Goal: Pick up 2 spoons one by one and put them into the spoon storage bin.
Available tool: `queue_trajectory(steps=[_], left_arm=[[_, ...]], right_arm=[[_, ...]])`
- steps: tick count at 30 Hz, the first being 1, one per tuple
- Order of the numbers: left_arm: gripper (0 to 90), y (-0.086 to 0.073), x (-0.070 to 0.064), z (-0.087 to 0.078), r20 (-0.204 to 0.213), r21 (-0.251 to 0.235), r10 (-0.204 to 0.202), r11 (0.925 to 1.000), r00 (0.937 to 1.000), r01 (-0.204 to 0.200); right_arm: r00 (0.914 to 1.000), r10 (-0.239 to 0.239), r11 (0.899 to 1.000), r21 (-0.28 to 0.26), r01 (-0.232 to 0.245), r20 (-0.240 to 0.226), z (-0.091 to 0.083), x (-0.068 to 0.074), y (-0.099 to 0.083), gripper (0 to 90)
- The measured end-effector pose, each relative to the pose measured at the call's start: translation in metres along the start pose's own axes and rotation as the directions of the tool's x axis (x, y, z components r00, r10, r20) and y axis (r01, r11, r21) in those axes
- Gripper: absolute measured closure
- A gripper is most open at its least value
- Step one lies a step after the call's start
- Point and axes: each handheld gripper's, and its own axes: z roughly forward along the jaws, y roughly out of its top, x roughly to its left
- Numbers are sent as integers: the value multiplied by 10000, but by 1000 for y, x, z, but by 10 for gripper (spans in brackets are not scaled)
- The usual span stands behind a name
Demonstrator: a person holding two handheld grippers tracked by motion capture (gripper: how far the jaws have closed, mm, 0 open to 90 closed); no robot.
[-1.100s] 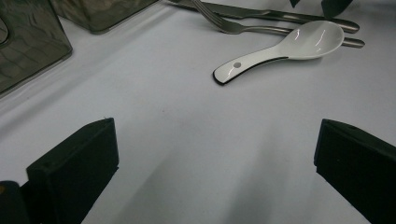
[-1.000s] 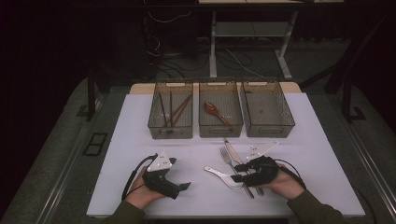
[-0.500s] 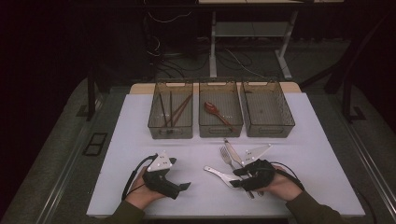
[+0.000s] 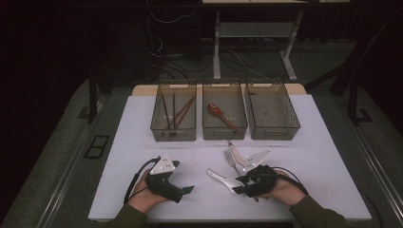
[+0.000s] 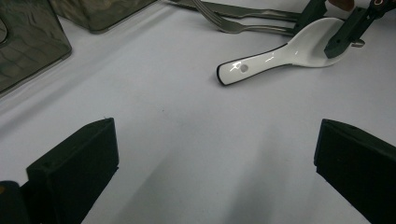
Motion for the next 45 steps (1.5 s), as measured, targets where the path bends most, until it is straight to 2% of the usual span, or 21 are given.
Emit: queue_trajectory(steps=[2,12,19,25,29,34,35,37,39,45], left_arm=[[0,0,0,0,0,7,2,10000,10000,-2],[0,0,0,0,1,15,11,10000,10000,-11],[0,0,0,0,4,5,11,10000,10000,-11],[0,0,0,0,3,23,7,10000,10000,-7],[0,-1,2,-1,-19,25,-27,10000,10000,27],[0,-1,2,-1,-35,-3,-65,10000,10000,65],[0,-1,2,-1,-33,1,-50,10000,10000,50],[0,-1,2,0,-28,-2,-56,10000,10000,56],[0,-1,2,0,-31,-8,-67,10000,10000,67],[0,-1,2,-1,-13,-4,-58,10000,10000,58]], right_arm=[[9999,-129,9999,67,129,-11,0,0,0,659],[9999,-128,9999,62,129,-103,0,1,2,762],[9998,-182,9998,-53,182,-79,1,3,3,799],[9988,-476,9988,-102,477,61,0,5,5,812],[9987,-502,9987,-85,503,93,0,5,5,813],[9997,-225,9992,-327,229,122,-4,6,6,812],[9990,-385,9986,-366,393,232,-5,5,5,812],[9990,-341,9983,-462,353,274,-6,4,6,812],[9997,-54,9982,-596,68,244,-7,5,6,812],[9995,-29,9965,-830,56,327,-11,3,6,812]])
